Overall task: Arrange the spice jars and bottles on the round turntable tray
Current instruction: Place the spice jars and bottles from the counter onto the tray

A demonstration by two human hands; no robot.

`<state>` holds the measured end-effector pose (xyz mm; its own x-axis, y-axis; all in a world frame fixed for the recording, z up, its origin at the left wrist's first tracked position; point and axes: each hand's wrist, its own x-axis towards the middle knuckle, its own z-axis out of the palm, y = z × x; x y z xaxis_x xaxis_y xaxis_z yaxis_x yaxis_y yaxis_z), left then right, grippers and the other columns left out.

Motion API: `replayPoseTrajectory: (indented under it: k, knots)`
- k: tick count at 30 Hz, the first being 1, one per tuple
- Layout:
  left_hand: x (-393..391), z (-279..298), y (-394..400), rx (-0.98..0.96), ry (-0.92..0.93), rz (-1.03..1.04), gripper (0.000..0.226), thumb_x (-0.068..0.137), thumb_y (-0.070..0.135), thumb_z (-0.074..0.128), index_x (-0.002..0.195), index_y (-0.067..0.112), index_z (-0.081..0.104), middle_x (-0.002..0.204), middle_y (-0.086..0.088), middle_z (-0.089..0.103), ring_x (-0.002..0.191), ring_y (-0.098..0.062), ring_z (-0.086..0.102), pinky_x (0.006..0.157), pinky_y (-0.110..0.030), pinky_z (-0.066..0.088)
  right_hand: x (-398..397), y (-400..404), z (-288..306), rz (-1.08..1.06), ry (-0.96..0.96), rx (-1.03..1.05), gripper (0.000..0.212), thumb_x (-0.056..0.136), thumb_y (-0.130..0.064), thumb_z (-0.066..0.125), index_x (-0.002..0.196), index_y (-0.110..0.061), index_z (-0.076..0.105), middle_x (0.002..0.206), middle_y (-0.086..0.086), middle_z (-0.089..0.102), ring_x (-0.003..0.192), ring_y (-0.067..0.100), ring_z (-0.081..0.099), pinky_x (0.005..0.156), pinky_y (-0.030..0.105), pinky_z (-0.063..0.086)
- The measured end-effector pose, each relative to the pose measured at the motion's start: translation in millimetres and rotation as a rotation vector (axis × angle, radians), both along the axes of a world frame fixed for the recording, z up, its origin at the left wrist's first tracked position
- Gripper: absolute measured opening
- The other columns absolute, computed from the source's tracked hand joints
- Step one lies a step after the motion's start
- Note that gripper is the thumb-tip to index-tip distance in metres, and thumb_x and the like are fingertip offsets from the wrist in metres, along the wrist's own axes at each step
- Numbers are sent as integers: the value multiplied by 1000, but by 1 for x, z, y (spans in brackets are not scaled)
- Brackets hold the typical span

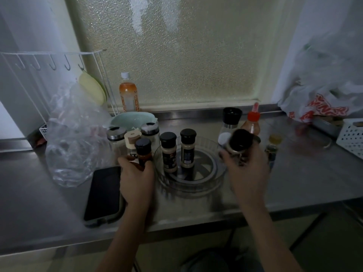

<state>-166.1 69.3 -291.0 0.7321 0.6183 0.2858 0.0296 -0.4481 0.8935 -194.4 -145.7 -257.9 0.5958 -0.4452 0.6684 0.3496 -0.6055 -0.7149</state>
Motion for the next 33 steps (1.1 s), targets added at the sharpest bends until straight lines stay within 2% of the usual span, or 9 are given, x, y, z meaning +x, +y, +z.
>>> replayPoseTrajectory:
  k: [4,8,12,15,17,19,22,27,33]
  knots:
    - [1,-1,1,20,70,-45,33,82,35,62,96,14,41,85,-5,52,78,-28,51,69,-35,35,18,25,-9,77,257,-167,39,72,-30,78,103,-14,61,103,5,67,100,23,59,82,39,50]
    - [3,-3,1,55,61,-80,40,80,43,64,107,18,48,100,-8,64,93,-32,61,73,-36,40,21,28,-13,99,291,-163,47,71,-36,77,109,-16,59,106,1,66,100,20,58,79,30,44]
    - [5,-4,3,72,-5,-55,36,81,46,63,103,20,53,90,-5,65,85,-30,63,68,-34,43,7,14,-22,40,407,-132,56,78,-64,53,115,-21,51,113,0,60,106,20,54,87,41,48]
    - [3,1,2,72,-135,-7,25,80,44,63,89,24,51,77,4,60,75,-22,63,65,-31,44,-7,6,-39,119,463,-173,26,94,-36,42,96,-16,59,119,4,55,109,18,51,93,28,38]
    - [-4,8,-1,33,-271,-13,22,79,43,62,87,30,46,73,13,58,70,-1,61,62,-23,44,-10,8,-47,176,455,-225,19,96,-17,43,89,-10,59,123,7,51,111,17,46,92,21,30]
    - [-14,13,-5,13,-421,-22,23,76,44,60,85,38,39,70,21,52,69,16,56,58,-3,38,-12,11,-51,201,446,-259,18,96,-16,42,87,-10,56,116,7,51,108,23,47,87,22,31]
    - [-22,10,-12,39,-514,-155,27,75,44,58,95,39,41,80,27,52,76,26,53,62,5,36,-18,17,-54,180,386,-308,18,96,-27,44,84,-17,54,100,-3,47,98,20,46,79,24,31]
    - [-10,4,-26,267,-340,-370,27,76,51,59,92,33,47,65,16,50,62,0,54,50,-8,34,-31,31,-56,205,292,-525,26,93,-40,44,94,-22,63,94,-3,59,87,15,51,69,26,46]
    - [2,-3,-22,405,-153,-321,31,77,43,61,98,21,54,84,7,53,67,-10,50,50,-18,31,-34,35,-60,220,246,-506,16,92,-33,50,95,-22,62,93,-6,61,88,14,50,70,21,41]
